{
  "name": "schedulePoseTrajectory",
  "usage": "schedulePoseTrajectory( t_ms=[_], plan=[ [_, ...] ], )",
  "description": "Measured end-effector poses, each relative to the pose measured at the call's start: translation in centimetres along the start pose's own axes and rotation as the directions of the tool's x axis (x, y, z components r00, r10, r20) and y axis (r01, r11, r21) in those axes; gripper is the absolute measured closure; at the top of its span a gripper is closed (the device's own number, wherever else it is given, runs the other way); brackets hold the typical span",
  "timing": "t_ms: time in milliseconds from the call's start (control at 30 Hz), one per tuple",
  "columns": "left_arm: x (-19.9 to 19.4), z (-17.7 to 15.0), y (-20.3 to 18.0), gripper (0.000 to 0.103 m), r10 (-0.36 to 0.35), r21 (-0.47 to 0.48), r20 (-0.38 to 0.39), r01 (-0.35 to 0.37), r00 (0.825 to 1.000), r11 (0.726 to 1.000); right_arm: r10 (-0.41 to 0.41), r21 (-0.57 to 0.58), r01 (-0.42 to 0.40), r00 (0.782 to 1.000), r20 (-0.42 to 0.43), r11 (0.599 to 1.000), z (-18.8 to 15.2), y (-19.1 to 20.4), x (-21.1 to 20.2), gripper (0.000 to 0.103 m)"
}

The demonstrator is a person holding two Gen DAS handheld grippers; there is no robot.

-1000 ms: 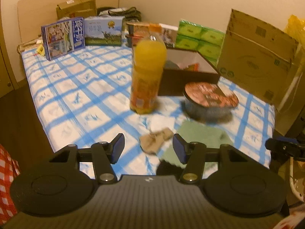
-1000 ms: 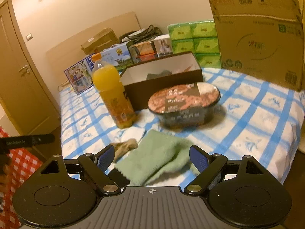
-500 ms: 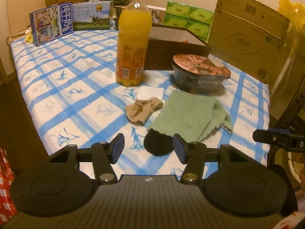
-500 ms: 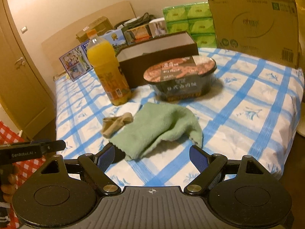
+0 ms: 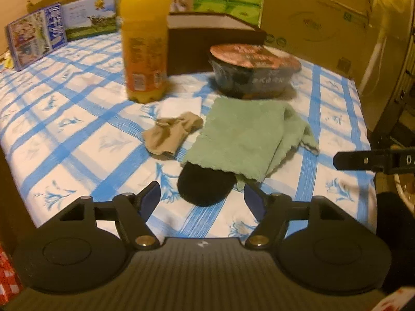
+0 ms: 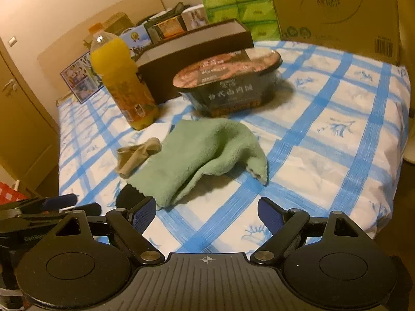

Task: Organize soft objects
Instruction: 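Grasp the black oval sponge with the left gripper and lift it, then grasp the green towel edge with the right gripper while the left holds the sponge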

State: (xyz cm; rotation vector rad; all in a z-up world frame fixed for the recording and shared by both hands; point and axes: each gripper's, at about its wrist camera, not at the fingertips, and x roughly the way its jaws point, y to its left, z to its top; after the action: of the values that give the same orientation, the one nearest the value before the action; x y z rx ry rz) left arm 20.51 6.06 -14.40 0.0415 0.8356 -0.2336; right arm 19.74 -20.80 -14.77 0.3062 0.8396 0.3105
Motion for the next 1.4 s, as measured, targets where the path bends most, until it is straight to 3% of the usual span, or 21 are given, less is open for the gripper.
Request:
schedulePoseTrajectory(
  t_ms=[500, 767, 867, 1000, 1267, 1400],
  plan=[
    [6.8, 0.3, -0.3, 0.033, -0.007, 0.116, -0.108, 0.020, 0.994, 0.993, -0.002, 0.061, 0.005, 0.999, -0.046, 0.998, 0.7, -2.2, 3.7, 0.018],
    [8.3, 0.8, -0.2, 0.029, -0.011, 0.139, -0.107, 0.026, 0.994, 0.990, -0.014, 0.083, 0.019, 0.998, -0.056, 0.996, 0.9, -3.3, 4.4, 0.018],
    [8.5, 0.9, -0.2, 0.029, -0.019, 0.143, -0.098, 0.032, 0.995, 0.989, -0.019, 0.087, 0.024, 0.998, -0.057, 0.996, 0.9, -3.5, 4.5, 0.018],
    [7.9, 0.7, 0.0, 0.042, -0.044, 0.136, -0.082, 0.055, 0.996, 0.989, -0.019, 0.086, 0.024, 0.998, -0.056, 0.996, 0.9, -3.5, 4.5, 0.018],
    [5.4, -1.1, 1.3, 0.043, -0.047, 0.075, -0.093, 0.054, 0.995, 0.996, -0.019, 0.069, 0.022, 0.999, -0.040, 0.997, 1.1, -3.1, 4.8, 0.018],
    [3.8, -1.6, 3.1, 0.043, 0.002, 0.017, -0.082, -0.001, 0.997, 1.000, -0.027, 0.059, 0.029, 0.999, -0.026, 0.998, 1.7, -3.1, 5.6, 0.018]
  ],
)
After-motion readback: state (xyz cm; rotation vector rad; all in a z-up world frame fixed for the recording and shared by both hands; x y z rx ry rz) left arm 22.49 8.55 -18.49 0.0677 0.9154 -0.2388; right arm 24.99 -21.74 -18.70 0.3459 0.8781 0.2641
